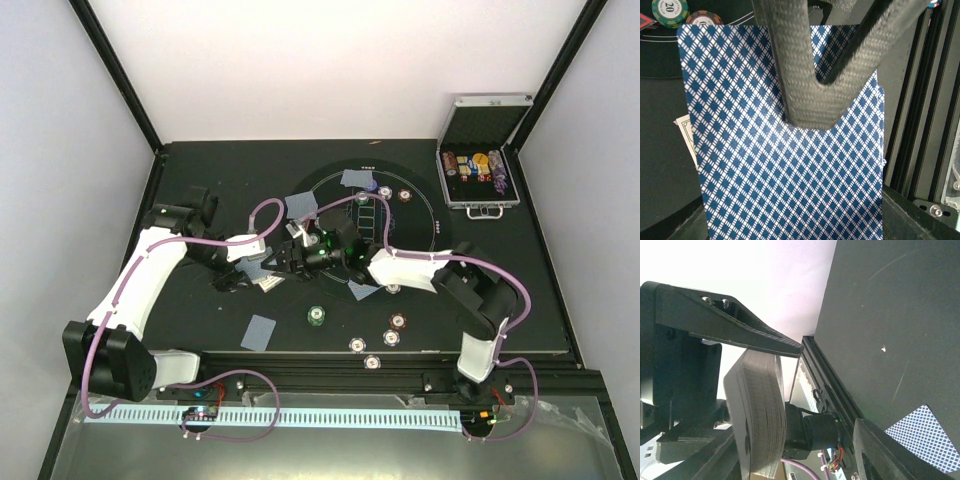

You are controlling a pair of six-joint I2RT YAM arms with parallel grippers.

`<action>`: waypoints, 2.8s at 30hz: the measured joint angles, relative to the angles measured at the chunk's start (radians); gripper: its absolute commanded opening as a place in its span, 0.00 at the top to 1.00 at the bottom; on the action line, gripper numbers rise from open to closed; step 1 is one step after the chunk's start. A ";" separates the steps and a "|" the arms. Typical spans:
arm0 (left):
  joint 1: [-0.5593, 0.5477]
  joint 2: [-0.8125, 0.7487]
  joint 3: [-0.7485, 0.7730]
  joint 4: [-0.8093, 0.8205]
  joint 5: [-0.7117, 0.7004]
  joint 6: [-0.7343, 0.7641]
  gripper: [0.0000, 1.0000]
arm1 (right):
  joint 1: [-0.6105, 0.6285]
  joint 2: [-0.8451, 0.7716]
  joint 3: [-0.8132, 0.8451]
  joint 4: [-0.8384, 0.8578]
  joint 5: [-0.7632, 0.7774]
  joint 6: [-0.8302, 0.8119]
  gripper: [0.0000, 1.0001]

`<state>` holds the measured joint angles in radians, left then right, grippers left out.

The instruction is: Distribute texas hold em gaming equipment

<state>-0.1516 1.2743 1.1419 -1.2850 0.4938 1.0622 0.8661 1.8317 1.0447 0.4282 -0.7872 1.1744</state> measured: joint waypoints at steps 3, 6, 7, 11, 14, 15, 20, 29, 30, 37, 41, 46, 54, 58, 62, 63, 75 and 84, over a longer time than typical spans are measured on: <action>0.000 0.000 0.000 0.000 0.000 0.000 0.98 | -0.007 -0.018 0.000 -0.027 0.003 -0.016 0.49; 0.000 0.000 0.000 0.000 0.000 0.000 0.98 | -0.010 -0.032 0.000 -0.048 0.007 -0.023 0.54; 0.000 0.000 0.000 0.000 0.000 0.000 0.98 | -0.010 -0.037 0.000 -0.055 0.009 -0.026 0.57; 0.000 0.000 0.000 0.000 0.000 0.000 0.98 | -0.011 -0.070 0.002 -0.091 0.021 -0.042 0.71; 0.000 0.000 0.000 0.000 0.000 0.000 0.98 | -0.013 -0.091 0.005 -0.119 0.027 -0.051 0.77; 0.000 0.000 0.000 0.000 0.000 0.000 0.98 | -0.014 -0.097 0.006 -0.128 0.030 -0.057 0.80; 0.000 0.000 0.000 0.000 0.000 0.000 0.98 | -0.015 -0.115 0.010 -0.164 0.044 -0.074 0.88; 0.000 0.000 0.000 0.002 0.003 0.000 0.99 | -0.016 -0.145 0.014 -0.190 0.045 -0.092 0.99; 0.000 0.000 0.000 0.003 0.005 0.000 0.98 | -0.017 -0.149 0.015 -0.190 0.045 -0.092 0.99; 0.000 0.000 0.000 0.011 0.006 0.000 0.98 | -0.048 -0.199 -0.005 -0.197 0.042 -0.092 0.99; 0.000 0.000 0.000 0.011 0.005 0.000 0.98 | -0.054 -0.210 -0.011 -0.189 0.035 -0.091 0.90; 0.000 0.000 0.000 0.010 0.004 0.000 0.99 | -0.050 -0.206 -0.019 -0.176 0.032 -0.077 0.74; 0.000 0.000 0.000 0.010 0.004 0.000 0.98 | -0.028 -0.166 -0.013 -0.151 0.024 -0.064 0.78; 0.000 0.000 0.000 0.010 0.004 0.000 0.98 | -0.024 -0.149 -0.008 -0.144 0.024 -0.061 0.91; 0.000 0.000 0.000 0.010 0.004 0.000 0.98 | -0.024 -0.148 -0.005 -0.149 0.025 -0.065 0.99; 0.000 0.000 0.000 0.010 0.004 0.000 0.98 | -0.024 -0.148 -0.005 -0.153 0.025 -0.069 0.99; 0.000 0.000 0.000 0.009 0.003 0.000 0.98 | -0.162 -0.278 0.011 -0.360 -0.003 -0.242 0.99; 0.000 0.000 0.000 0.007 0.003 0.000 0.98 | -0.273 -0.233 0.256 -0.850 0.381 -0.797 0.99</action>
<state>-0.1513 1.2743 1.1419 -1.2778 0.4969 1.0622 0.5934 1.5986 1.3006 -0.4221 -0.4057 0.3779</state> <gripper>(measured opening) 0.665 0.013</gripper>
